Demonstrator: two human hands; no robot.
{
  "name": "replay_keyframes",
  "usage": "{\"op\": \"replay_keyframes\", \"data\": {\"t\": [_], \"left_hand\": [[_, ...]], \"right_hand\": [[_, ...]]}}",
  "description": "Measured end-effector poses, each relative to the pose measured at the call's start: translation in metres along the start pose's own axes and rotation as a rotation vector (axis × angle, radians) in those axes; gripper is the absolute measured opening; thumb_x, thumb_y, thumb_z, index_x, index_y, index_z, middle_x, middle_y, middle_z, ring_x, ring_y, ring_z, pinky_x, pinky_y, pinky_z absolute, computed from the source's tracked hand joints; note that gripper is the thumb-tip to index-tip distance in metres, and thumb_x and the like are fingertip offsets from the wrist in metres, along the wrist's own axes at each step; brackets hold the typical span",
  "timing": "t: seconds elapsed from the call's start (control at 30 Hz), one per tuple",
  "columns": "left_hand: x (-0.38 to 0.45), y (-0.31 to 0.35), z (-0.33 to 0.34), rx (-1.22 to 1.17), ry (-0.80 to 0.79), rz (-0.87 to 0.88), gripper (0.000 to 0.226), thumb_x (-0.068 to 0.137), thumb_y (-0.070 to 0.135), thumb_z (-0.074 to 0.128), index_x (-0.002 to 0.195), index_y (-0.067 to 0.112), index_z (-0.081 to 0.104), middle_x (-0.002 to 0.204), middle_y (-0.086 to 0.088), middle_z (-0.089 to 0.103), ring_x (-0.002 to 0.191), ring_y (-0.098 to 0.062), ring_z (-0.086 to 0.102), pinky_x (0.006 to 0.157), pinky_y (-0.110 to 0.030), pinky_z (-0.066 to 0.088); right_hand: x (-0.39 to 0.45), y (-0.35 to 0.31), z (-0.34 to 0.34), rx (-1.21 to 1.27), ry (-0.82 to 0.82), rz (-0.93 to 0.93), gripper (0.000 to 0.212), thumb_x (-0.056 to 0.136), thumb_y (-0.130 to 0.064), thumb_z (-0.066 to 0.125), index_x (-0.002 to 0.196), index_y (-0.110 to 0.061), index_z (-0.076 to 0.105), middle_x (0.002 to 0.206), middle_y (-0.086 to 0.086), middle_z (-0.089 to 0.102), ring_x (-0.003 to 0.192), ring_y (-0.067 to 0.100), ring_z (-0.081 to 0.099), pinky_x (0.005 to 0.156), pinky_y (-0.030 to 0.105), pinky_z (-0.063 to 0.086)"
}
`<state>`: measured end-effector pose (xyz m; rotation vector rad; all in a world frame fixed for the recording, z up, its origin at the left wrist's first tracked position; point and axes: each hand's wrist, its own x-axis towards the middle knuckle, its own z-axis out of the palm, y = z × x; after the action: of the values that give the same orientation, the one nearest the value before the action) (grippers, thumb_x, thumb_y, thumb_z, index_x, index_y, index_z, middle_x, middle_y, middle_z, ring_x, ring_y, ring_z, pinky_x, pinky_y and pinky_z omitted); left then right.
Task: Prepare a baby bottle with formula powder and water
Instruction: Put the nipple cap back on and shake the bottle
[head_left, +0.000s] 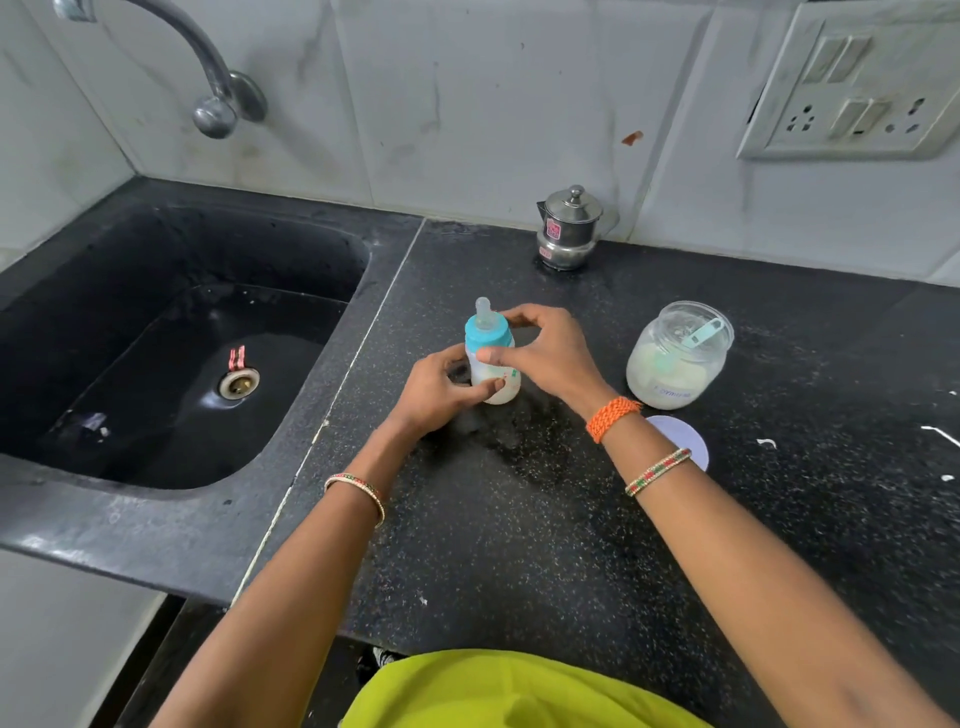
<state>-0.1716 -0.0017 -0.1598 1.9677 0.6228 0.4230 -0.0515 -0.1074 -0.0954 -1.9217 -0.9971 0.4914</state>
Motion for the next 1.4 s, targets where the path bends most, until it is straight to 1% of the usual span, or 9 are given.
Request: {"op": "replay_keyframes", "data": {"t": [0.2, 0.37, 0.6, 0.73, 0.87, 1.0, 1.1, 1.23, 1.4], "left_hand": [[0.000, 0.026, 0.009, -0.482, -0.060, -0.025, 0.063, 0.070, 0.033, 0.069, 0.128, 0.020, 0.048, 0.123, -0.008, 0.061, 0.113, -0.022, 0.059, 0.096, -0.038, 0.049], [-0.001, 0.051, -0.002, -0.866, -0.366, -0.080, 0.067, 0.060, 0.026, 0.069, 0.123, 0.018, 0.046, 0.103, -0.003, 0.062, 0.092, -0.018, 0.062, 0.077, -0.041, 0.057], [-0.004, 0.063, 0.001, -1.000, -0.857, -0.113, 0.068, 0.054, 0.038, 0.084, 0.109, 0.011, 0.055, 0.087, -0.007, 0.064, 0.081, -0.022, 0.063, 0.063, -0.035, 0.055], [-0.009, 0.068, 0.002, -0.771, -0.537, -0.080, 0.057, 0.060, 0.033, 0.076, 0.106, 0.010, 0.052, 0.085, -0.004, 0.065, 0.076, -0.018, 0.065, 0.060, -0.031, 0.055], [-0.013, 0.072, 0.010, -0.245, -0.099, -0.012, 0.031, 0.065, 0.031, 0.071, 0.092, 0.026, 0.058, 0.080, 0.008, 0.065, 0.068, -0.002, 0.062, 0.066, -0.029, 0.053], [-0.026, 0.069, 0.042, -0.045, 0.350, -0.052, 0.041, 0.066, 0.045, 0.068, 0.099, 0.027, 0.050, 0.086, 0.005, 0.067, 0.075, -0.013, 0.066, 0.064, -0.042, 0.056], [-0.028, 0.066, 0.051, -0.009, 0.453, -0.067, 0.038, 0.069, 0.048, 0.064, 0.095, 0.027, 0.047, 0.087, 0.006, 0.065, 0.077, -0.014, 0.064, 0.065, -0.043, 0.056], [-0.020, 0.068, 0.039, -0.289, 0.116, -0.010, 0.039, 0.070, 0.020, 0.075, 0.105, 0.016, 0.056, 0.089, 0.003, 0.069, 0.077, -0.004, 0.067, 0.067, -0.028, 0.056], [-0.013, 0.075, 0.008, -0.449, -0.357, 0.046, 0.042, 0.060, 0.027, 0.072, 0.098, 0.015, 0.060, 0.089, 0.002, 0.065, 0.082, -0.009, 0.064, 0.076, -0.025, 0.053]], "right_hand": [[0.004, -0.016, 0.000, 0.263, 0.107, 0.054, 0.038, 0.074, -0.024, 0.079, 0.095, -0.012, 0.049, 0.084, -0.006, 0.051, 0.074, 0.007, 0.050, 0.067, 0.021, 0.045], [0.012, -0.025, -0.034, 0.506, -0.379, -0.005, 0.045, 0.080, -0.027, 0.068, 0.120, -0.010, 0.058, 0.107, 0.004, 0.063, 0.097, 0.013, 0.060, 0.086, 0.026, 0.049], [0.008, -0.029, -0.044, 0.730, -0.821, -0.148, 0.050, 0.073, -0.048, 0.071, 0.111, -0.016, 0.066, 0.133, 0.000, 0.058, 0.128, 0.017, 0.050, 0.095, 0.026, 0.046], [0.004, -0.021, -0.034, 0.638, -0.565, -0.090, 0.037, 0.065, -0.056, 0.074, 0.084, -0.024, 0.072, 0.124, 0.001, 0.065, 0.116, 0.020, 0.057, 0.089, 0.031, 0.051], [-0.003, -0.008, -0.022, 0.591, -0.223, 0.015, 0.018, 0.082, -0.027, 0.069, 0.094, -0.014, 0.074, 0.114, 0.009, 0.069, 0.095, -0.002, 0.064, 0.082, 0.018, 0.052], [-0.011, -0.010, 0.005, 0.524, 0.145, 0.115, 0.027, 0.081, -0.024, 0.074, 0.095, -0.001, 0.070, 0.098, 0.016, 0.072, 0.085, 0.015, 0.066, 0.080, 0.036, 0.056], [-0.018, -0.014, 0.015, 0.501, 0.237, 0.144, 0.017, 0.080, -0.026, 0.075, 0.082, -0.013, 0.065, 0.080, 0.001, 0.068, 0.079, 0.014, 0.064, 0.076, 0.035, 0.055], [-0.017, -0.023, 0.005, 0.423, 0.206, 0.200, 0.017, 0.077, -0.026, 0.077, 0.082, -0.014, 0.066, 0.084, 0.005, 0.070, 0.081, 0.018, 0.067, 0.077, 0.034, 0.055], [-0.015, -0.039, -0.037, 0.625, -0.409, 0.007, 0.007, 0.080, -0.010, 0.066, 0.080, -0.016, 0.071, 0.110, 0.003, 0.070, 0.107, 0.009, 0.062, 0.089, 0.023, 0.052]]}}
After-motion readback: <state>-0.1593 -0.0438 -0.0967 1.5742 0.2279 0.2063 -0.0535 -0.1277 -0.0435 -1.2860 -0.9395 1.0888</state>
